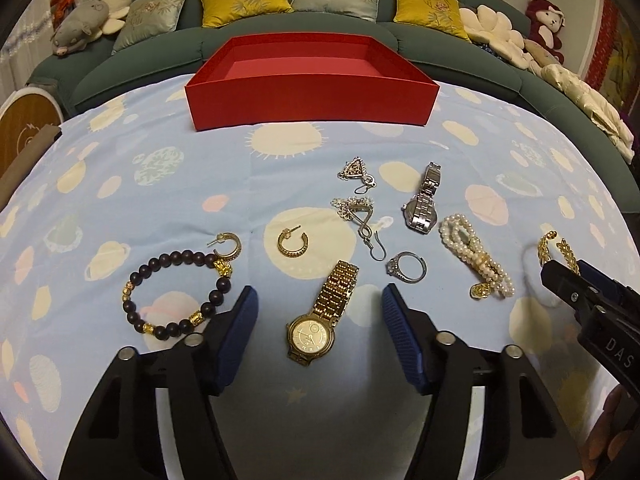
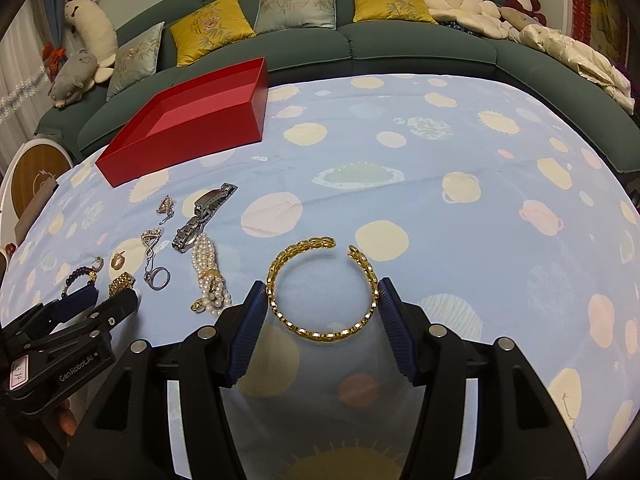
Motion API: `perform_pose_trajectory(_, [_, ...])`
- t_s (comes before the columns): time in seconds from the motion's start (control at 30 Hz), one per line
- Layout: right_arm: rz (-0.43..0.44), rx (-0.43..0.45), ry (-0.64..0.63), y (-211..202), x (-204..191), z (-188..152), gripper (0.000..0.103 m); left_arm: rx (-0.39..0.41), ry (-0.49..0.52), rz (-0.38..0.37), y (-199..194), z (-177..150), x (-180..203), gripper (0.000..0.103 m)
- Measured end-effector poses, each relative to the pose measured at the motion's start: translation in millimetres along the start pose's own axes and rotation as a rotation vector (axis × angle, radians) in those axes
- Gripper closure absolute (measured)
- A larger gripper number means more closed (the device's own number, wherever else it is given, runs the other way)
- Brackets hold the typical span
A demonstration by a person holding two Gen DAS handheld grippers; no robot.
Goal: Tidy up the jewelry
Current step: 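Lift the bangle toward the red tray with the right tool while the left tool grasps the gold watch, then release the bangle into the red tray with the right tool while the left tool drops the gold watch there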
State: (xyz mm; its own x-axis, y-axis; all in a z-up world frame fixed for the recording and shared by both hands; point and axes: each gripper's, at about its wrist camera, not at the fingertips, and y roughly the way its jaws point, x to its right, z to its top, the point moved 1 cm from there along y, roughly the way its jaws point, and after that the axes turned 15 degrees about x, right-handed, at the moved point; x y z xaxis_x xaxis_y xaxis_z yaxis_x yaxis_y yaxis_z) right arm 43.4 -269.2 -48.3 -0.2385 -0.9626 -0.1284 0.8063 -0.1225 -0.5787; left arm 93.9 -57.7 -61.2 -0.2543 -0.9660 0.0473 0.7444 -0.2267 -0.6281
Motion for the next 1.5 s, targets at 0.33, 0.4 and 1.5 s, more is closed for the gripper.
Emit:
perform_pose_trajectory(0.33, [0.005,0.014,0.002,-4.5,3.1,3.5,0.048,-0.002,0.003,-0.058,-5.3,0.3,0.7,0.094])
perform_pose_trajectory(0.4, [0.009,0.018,0.002,-6.2,2.0,4.7,0.048,-0.003,-0.002,-0.069,-8.3,-0.1,0.1,0.094])
perform_pose_trajectory(1.5, [0.239,0.113,-0.076,47.9,-107.1,167.7,0.048,0.270,-0.052,-0.039,-16.3,196.7,-69.1,0.094])
